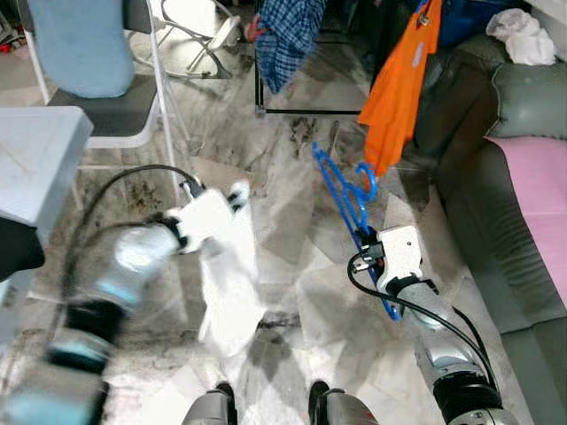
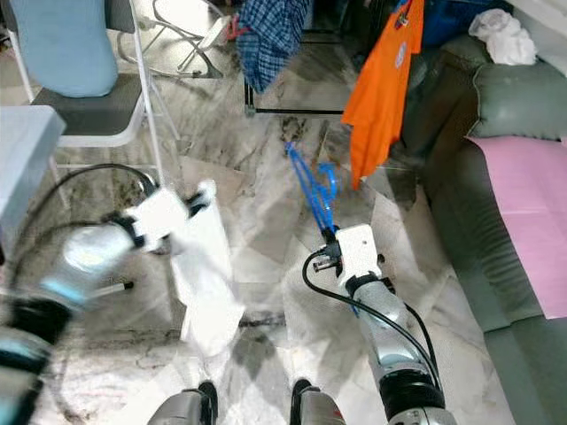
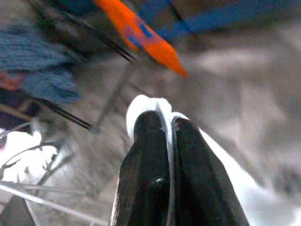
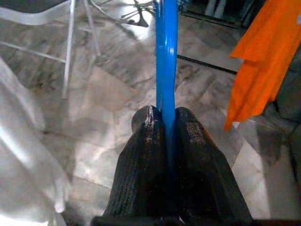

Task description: Hang hanger

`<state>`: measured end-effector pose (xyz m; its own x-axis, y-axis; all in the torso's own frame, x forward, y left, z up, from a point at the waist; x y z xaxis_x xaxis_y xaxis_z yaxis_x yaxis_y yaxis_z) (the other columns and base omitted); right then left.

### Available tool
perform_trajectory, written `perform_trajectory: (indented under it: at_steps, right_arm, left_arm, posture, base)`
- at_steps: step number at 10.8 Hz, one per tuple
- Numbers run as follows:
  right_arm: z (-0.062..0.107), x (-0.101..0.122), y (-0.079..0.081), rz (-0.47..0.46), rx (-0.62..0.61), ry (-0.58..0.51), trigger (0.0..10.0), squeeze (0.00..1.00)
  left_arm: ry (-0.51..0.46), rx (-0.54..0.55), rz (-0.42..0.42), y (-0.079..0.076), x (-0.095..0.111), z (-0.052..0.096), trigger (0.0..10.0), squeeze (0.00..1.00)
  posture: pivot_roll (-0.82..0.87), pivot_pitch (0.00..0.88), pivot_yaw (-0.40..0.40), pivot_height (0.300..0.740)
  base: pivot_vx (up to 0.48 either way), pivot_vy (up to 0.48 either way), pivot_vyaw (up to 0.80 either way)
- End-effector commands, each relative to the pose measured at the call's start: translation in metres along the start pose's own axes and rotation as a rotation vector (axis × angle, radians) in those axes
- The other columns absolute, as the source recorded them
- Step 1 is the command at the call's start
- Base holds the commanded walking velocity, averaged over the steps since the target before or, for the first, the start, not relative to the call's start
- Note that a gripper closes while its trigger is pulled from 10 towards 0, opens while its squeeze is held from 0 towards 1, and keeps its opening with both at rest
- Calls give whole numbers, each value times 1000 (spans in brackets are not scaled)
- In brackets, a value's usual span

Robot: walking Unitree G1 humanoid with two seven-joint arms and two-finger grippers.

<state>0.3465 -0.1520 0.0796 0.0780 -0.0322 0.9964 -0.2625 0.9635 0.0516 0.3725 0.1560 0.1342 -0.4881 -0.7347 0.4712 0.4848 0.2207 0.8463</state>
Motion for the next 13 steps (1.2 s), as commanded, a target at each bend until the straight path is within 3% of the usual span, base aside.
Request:
perform_trajectory:
  at_steps: [1,2,3,4,5,6,8,10,13]
  right_arm:
    - [2,5,-2,2,15,-16,10000,0]
    - [2,6,-4,0,19,-18,10000,0]
    - [3,8,-5,4,34,-19,10000,0]
    - [3,10,-3,2,68,-23,10000,0]
    - [4,11,0,-11,102,-20,10000,0]
    - [5,10,7,-44,170,3,10000,0]
    - [15,5,20,-76,354,84,10000,0]
    - [25,3,19,-104,435,131,10000,0]
    - [44,-1,29,-146,566,211,10000,0]
  left_arm:
    - [6,-126,-110,-4,-3,2,10000,0]
    - [60,-232,-218,-5,-13,9,10000,0]
    - [173,-317,-417,0,-31,16,10000,0]
    - [211,-235,-547,20,-31,14,10000,0]
    - [184,-126,-602,39,-21,7,10000,0]
    - [141,6,-636,56,-6,-1,10000,0]
    - [45,152,-690,67,14,-9,10000,0]
    - [-44,192,-668,66,23,-7,10000,0]
    - [16,189,-691,64,8,0,10000,0]
  posture:
    - [18,233,10,740]
    - [17,236,17,740]
    - [14,237,24,740]
    - [8,239,32,740]
    - [6,240,37,740]
    - [4,239,37,740]
    - [1,239,34,740]
    - [-1,239,30,740]
    - [-2,243,37,740]
  base:
    - [0,0,0]
    - [0,0,0]
    - [0,0,0]
    - [0,0,0]
    - [0,0,0]
    - [0,0,0]
    - [0,0,0]
    - [0,0,0]
    - [0,0,0]
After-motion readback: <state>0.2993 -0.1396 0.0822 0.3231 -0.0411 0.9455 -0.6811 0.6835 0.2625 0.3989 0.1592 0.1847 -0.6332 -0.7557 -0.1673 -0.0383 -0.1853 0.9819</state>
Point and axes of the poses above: a point about 5 cm out from each wrist's last joint towards the gripper, its own z axis pointing back from the gripper into the wrist, its own x axis along the axis of the wrist's last joint, y = z × x, the point moved 3 cm from there along -z, pointing out of the wrist towards the gripper, and after that the axes turned 12 degrees about -z, right-handed, at the moved point
